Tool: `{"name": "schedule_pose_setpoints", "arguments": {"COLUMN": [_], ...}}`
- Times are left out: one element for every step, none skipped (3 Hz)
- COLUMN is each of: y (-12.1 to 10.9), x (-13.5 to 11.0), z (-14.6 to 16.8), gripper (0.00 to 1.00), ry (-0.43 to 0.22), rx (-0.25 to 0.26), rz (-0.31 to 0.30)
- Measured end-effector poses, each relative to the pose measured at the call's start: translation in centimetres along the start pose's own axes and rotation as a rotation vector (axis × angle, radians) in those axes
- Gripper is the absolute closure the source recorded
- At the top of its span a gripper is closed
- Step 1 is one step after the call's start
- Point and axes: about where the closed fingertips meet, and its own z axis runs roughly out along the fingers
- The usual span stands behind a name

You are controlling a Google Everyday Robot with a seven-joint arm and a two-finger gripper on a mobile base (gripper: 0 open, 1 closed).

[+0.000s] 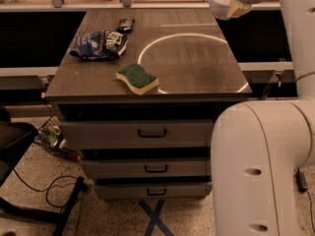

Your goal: Move white bowl near sponge

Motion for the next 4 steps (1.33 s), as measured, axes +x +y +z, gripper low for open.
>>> {"name": "schedule_pose_setpoints", "arguments": {"y": [-0.6,-0.6,0.5,5.1], "x": [-1.1,-2.1,-2.2,-1.3], "z": [-3.4,-6.1,-8.2,-11.8], "gripper": [1.0,1.0,1.0,1.0], "ry": [-0.033,-0.069,-0.061,-0.032], "rx": [0.022,0.034,0.008,-0.027], "rz": [-0.017,0.007,0.037,0.092]}}
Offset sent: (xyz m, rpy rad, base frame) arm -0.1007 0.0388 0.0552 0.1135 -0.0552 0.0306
